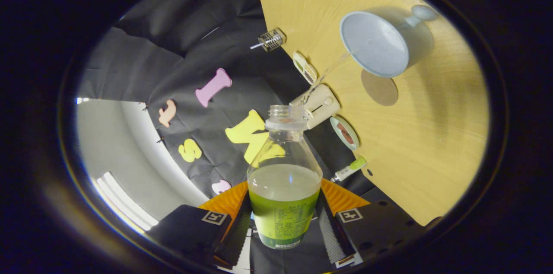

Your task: Take the bottle from table, then pour the juice into the cup, finally place the bottle on the coaster

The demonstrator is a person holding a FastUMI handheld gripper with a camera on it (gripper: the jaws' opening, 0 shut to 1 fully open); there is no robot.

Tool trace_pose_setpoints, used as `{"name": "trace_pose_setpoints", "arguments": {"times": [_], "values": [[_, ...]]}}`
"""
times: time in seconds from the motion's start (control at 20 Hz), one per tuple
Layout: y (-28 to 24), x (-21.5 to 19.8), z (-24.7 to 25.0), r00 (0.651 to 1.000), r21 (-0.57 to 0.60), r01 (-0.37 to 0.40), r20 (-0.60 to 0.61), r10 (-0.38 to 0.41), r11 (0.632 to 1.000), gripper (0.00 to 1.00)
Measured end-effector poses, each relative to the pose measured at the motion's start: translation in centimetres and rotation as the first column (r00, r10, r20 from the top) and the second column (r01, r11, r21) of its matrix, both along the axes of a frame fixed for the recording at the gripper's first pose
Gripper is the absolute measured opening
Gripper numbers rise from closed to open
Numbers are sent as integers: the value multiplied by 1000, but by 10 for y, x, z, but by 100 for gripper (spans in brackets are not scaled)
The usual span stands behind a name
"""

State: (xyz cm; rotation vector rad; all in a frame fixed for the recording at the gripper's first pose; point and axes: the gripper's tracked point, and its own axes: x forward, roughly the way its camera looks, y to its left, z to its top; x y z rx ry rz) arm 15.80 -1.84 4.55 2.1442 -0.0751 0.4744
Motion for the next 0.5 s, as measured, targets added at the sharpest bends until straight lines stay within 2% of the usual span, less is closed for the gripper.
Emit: {"name": "trace_pose_setpoints", "arguments": {"times": [0.25,0.5], "values": [[1,3,-4,999,94,-29,-23,31,995,78],[16,7,-4,998,96,-59,-24,61,994,78]]}}
